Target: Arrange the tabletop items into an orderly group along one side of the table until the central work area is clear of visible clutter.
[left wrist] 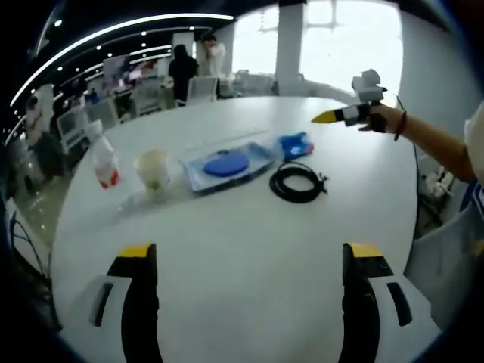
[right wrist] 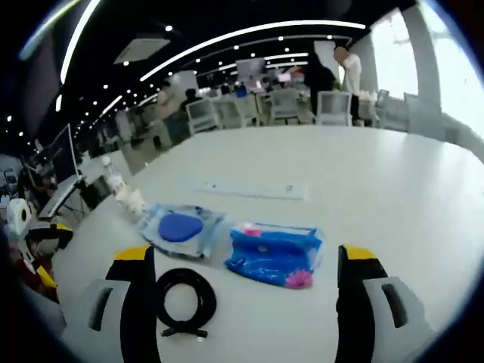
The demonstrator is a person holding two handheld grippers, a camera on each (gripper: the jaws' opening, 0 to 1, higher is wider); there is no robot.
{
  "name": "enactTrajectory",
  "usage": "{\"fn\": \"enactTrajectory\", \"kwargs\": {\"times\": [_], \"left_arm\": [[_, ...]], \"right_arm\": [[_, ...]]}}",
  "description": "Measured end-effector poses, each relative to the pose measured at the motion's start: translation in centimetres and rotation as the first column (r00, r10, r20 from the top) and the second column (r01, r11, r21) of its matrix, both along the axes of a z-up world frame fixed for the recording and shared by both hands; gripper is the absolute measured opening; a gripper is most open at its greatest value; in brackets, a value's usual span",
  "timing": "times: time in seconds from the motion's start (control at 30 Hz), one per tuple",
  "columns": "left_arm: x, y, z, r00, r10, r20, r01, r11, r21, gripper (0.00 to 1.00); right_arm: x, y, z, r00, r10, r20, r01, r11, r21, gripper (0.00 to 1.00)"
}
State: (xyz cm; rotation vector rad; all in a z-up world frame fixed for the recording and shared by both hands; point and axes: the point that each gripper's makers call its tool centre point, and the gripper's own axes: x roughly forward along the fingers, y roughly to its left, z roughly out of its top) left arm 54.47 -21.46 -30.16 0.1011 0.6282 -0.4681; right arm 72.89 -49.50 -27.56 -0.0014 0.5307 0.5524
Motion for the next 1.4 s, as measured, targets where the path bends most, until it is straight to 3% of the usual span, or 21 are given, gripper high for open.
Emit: {"fn": "enactTrajectory", "kwargs": {"times": [0.33, 0.63, 1.1, 1.4], "left_arm": [[0.0, -0.5, 1.6, 1.000, -0.008, 0.026, 0.009, 1.000, -0.020, 0.99], [-0.4, 0.0, 3.4, 0.998, -0.002, 0.062, 0.003, 1.000, -0.020, 0.99], [-2.8, 1.4, 3.3, 0.997, 0.023, 0.071, -0.022, 1.000, -0.004, 0.99], [-3.6, 1.6, 3.4, 0.993, 0.062, 0.105, -0.059, 0.998, -0.036, 0.99]], "right_arm": [[-5.6, 2.3, 4.4, 0.995, 0.067, 0.068, -0.068, 0.998, 0.007, 0.99], [-10.8, 3.5, 6.1, 0.989, 0.121, 0.082, -0.121, 0.993, 0.000, 0.99], [-17.6, 4.0, 5.6, 0.985, 0.158, 0.074, -0.156, 0.987, -0.033, 0.99], [-20.2, 4.1, 4.7, 0.986, 0.150, 0.072, -0.147, 0.988, -0.049, 0.99]]}}
